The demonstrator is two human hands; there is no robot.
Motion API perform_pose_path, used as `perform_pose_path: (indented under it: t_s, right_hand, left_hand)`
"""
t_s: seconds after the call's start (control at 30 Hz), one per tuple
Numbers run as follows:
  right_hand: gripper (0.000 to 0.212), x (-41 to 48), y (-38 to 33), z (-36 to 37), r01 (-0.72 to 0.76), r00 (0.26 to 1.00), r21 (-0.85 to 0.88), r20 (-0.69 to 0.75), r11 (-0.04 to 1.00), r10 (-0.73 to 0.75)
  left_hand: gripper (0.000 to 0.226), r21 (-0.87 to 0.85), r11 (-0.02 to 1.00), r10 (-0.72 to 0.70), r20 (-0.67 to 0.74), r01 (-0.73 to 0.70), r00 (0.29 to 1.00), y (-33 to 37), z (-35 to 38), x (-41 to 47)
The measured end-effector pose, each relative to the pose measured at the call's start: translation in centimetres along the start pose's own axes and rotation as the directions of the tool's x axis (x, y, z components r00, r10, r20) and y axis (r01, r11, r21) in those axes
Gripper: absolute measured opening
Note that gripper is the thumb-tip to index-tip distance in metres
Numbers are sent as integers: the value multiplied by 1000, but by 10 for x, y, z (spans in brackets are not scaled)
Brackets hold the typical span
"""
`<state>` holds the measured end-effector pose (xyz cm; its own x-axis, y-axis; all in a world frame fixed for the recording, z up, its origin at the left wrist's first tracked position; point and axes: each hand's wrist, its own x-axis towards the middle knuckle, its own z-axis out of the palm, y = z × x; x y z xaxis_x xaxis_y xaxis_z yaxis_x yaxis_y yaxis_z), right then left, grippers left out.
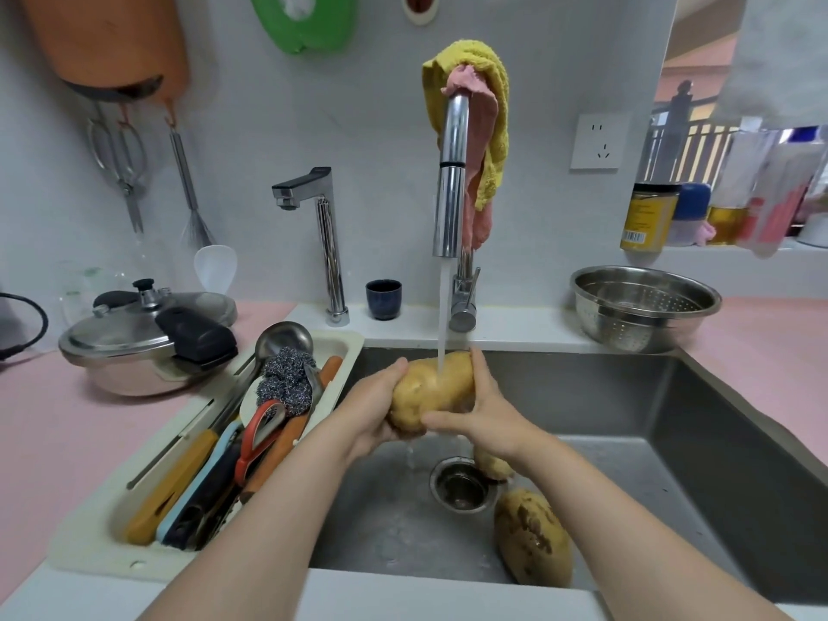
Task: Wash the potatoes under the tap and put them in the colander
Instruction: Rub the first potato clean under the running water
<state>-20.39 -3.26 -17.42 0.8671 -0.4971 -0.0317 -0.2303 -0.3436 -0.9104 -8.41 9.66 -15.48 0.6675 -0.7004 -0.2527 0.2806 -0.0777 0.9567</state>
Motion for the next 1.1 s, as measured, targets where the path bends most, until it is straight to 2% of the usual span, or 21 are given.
perform_pose_path:
  t_s: [0.07,0.13,0.27,0.33,0.4,0.5,0.57,0.63,0.7,0.73,0.77,0.9,1.0,1.03,1.1]
  right_hand:
    - [120,1,-1,-1,140,985,-79,-88,987,-146]
    - [93,1,-3,-4,213,968,-54,-122,976,-218]
    - [56,5,-1,-10,164,976,49,-155,985,-155]
    - [40,4,0,-12,100,983,153,-166,983,-74]
    - [41,2,-1,-12,16,990,217,-141,976,15]
    - [54,-2,-6,-8,-70,991,155,-103,985,86]
    - [61,-3,-4,-4,-90,991,73,-91,993,96]
    - [60,-5,-3,-1,-94,995,110,-6,989,95]
    - [82,-5,-3,1,-57,998,159,30,986,53]
    - [95,-4,-2,2,-20,1000,132,6,991,20]
    - [98,-1,0,2,8,999,116,-35,993,-4]
    - [79,0,3,-4,36,999,222,-39,974,-28]
    - [35,-3,1,-10,59,997,276,37,959,-72]
    - [27,-5,0,-11,50,997,267,42,962,-64]
    - [28,-7,-2,-11,50,997,237,42,970,-62]
  left_hand:
    - [43,-56,997,-48,-3,48,999,3,-2,-2]
    - [47,-40,998,-45,25,46,999,4,-4,-5]
    - [57,37,998,-57,81,54,995,-1,-3,-3]
    - [60,4,999,-40,160,40,986,-7,1,-2]
    - [54,-71,996,70,139,-60,988,-10,10,2]
    - [31,-71,966,247,-36,-249,968,-4,27,2]
    - [25,-120,956,252,-136,-268,958,-1,32,2]
    - [21,-149,955,229,-185,-257,956,1,32,0]
    - [20,-144,956,227,-185,-255,956,2,30,0]
    - [20,-147,954,235,-172,-260,957,2,29,0]
    - [21,-152,953,241,-151,-263,959,2,28,-1]
    - [27,-160,953,269,67,-255,961,6,27,-5]
    - [29,-97,967,251,171,-237,953,6,22,-5]
    - [30,-83,970,238,190,-226,952,6,20,-4]
    - [33,-105,976,211,232,-192,950,4,16,-3]
